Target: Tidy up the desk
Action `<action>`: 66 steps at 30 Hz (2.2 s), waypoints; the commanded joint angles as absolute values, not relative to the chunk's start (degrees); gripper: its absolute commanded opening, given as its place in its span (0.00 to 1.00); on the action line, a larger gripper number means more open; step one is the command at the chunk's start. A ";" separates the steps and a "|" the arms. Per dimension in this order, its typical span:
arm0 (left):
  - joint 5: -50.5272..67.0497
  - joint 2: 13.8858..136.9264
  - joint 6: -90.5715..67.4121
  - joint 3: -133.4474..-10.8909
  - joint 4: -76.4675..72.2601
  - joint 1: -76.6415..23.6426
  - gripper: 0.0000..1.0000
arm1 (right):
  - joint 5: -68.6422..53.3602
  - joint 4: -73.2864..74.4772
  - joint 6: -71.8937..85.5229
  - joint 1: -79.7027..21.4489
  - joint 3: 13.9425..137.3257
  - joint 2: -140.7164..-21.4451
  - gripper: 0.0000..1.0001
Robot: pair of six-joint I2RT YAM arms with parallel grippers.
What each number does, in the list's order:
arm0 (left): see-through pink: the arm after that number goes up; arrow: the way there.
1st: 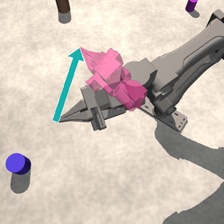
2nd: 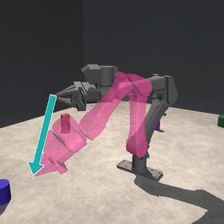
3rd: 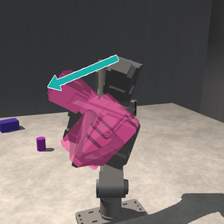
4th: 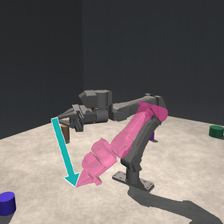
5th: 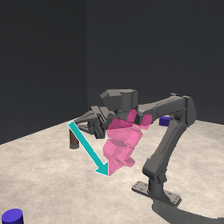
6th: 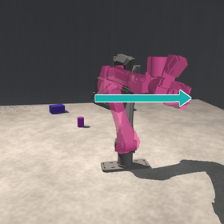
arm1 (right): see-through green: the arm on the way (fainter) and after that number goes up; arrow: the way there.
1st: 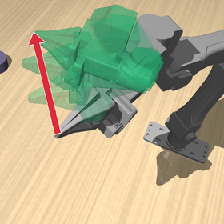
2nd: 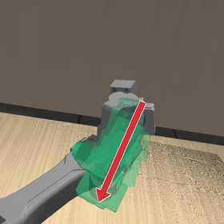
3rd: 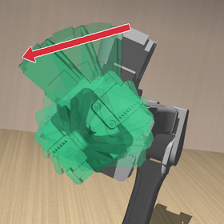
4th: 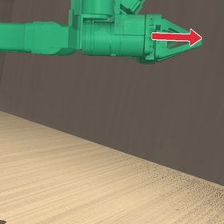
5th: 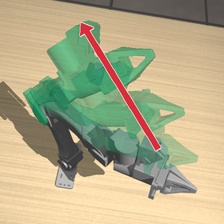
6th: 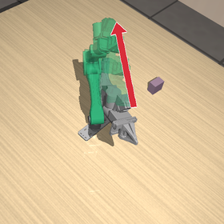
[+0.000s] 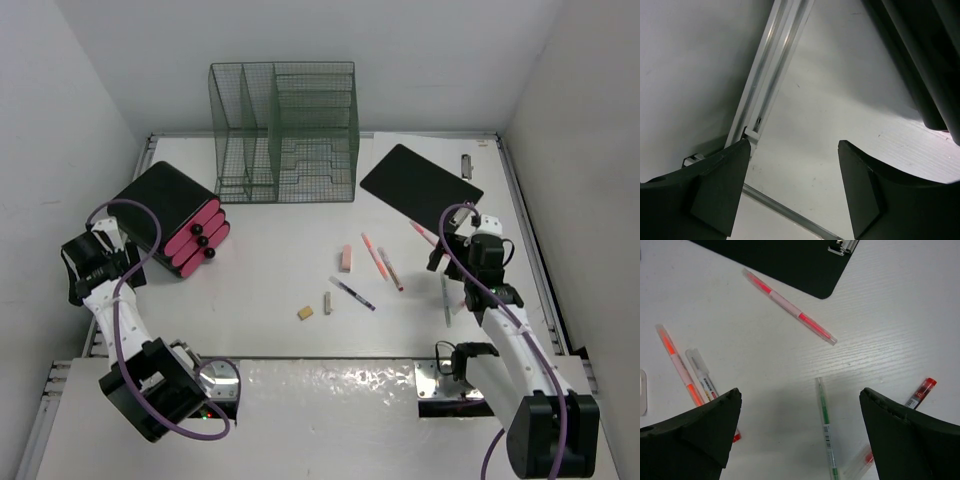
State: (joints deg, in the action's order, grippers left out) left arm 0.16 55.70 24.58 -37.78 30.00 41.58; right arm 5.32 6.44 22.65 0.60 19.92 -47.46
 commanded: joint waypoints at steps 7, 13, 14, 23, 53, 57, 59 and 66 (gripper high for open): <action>-3.08 56.25 28.29 -46.22 28.12 42.19 0.70 | 0.45 3.34 21.01 0.44 23.99 -49.30 0.99; 5.33 59.40 31.02 -58.87 32.42 42.19 0.70 | -3.95 3.51 19.51 -0.95 29.60 -52.82 0.99; 7.54 59.94 31.29 -60.54 33.91 42.19 0.70 | -4.48 3.43 19.16 -2.71 32.75 -53.78 0.99; 21.10 67.14 30.41 -70.92 36.03 39.92 0.71 | 9.46 6.15 7.04 -33.87 60.80 -80.22 0.90; 12.22 86.57 28.92 -72.95 27.86 29.62 0.71 | -1.50 -21.71 17.58 -59.76 104.32 -131.04 0.50; 12.57 86.75 28.65 -72.25 27.33 29.53 0.71 | 1.04 -22.67 18.54 -59.94 106.17 -132.89 0.47; 12.57 86.84 28.91 -72.16 27.25 29.53 0.71 | 2.45 -23.11 19.33 -59.94 106.43 -133.68 0.46; 12.04 86.75 29.36 -71.37 26.63 29.53 0.71 | 5.80 -23.90 19.51 -60.21 106.52 -134.65 0.43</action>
